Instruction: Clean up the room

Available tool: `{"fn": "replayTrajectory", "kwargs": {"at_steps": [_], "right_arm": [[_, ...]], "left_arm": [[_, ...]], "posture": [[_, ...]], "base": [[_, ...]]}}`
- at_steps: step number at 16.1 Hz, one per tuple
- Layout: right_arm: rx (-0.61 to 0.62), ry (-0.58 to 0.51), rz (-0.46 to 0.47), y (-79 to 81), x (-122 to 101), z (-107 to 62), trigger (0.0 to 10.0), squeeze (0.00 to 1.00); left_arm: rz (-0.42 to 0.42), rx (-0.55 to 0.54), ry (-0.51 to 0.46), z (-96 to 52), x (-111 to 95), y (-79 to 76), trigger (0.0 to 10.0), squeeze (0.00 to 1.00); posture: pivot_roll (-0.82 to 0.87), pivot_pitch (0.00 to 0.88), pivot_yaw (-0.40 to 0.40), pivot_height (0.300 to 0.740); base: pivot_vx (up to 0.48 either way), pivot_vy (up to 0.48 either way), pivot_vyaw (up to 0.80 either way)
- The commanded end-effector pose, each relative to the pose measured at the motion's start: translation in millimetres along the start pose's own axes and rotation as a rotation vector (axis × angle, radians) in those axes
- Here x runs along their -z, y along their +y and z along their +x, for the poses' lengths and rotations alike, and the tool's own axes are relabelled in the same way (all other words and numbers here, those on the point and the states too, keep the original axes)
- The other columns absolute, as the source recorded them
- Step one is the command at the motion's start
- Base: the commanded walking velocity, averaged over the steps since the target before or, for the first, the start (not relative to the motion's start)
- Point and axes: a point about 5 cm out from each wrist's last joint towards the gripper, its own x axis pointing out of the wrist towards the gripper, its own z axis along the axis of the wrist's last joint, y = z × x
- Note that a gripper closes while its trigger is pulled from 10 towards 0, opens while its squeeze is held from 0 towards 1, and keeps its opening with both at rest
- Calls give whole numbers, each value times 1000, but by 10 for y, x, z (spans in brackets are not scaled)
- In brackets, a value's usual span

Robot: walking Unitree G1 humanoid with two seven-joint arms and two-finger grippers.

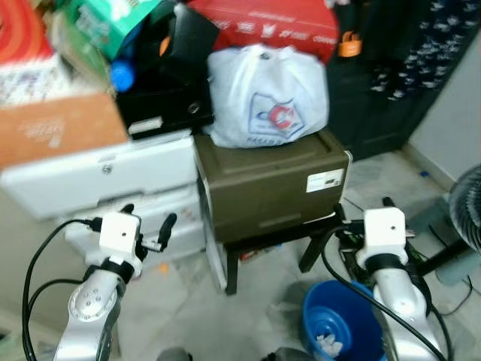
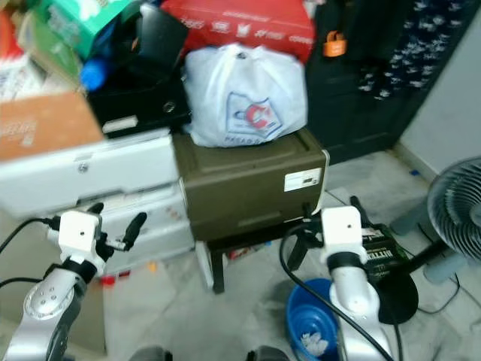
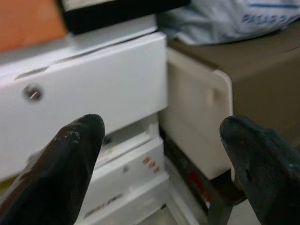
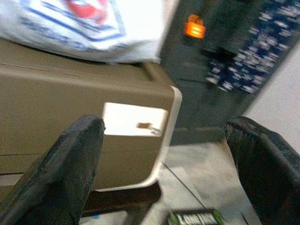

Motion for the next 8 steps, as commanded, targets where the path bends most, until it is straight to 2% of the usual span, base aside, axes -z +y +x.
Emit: {"fn": "replayTrajectory", "kwargs": {"at_steps": [1, 5, 8], "right_arm": [[-14, -14, 4, 30, -36, 13, 10000, 0], [-5, -9, 10, -6, -25, 13, 10000, 0], [-7, -9, 11, -8, -26, 6, 10000, 0]], "left_arm": [[13, -29, 19, -18, 26, 73, 10000, 0], [20, -34, 19, 16, 26, 76, 10000, 0], [33, -72, 27, -20, 46, 118, 10000, 0]], "posture": [[-82, 61, -28, 740], [-88, 61, -28, 740], [-86, 61, -29, 740]], "base": [[0, 0, 800], [0, 0, 800], [0, 0, 800]]}}
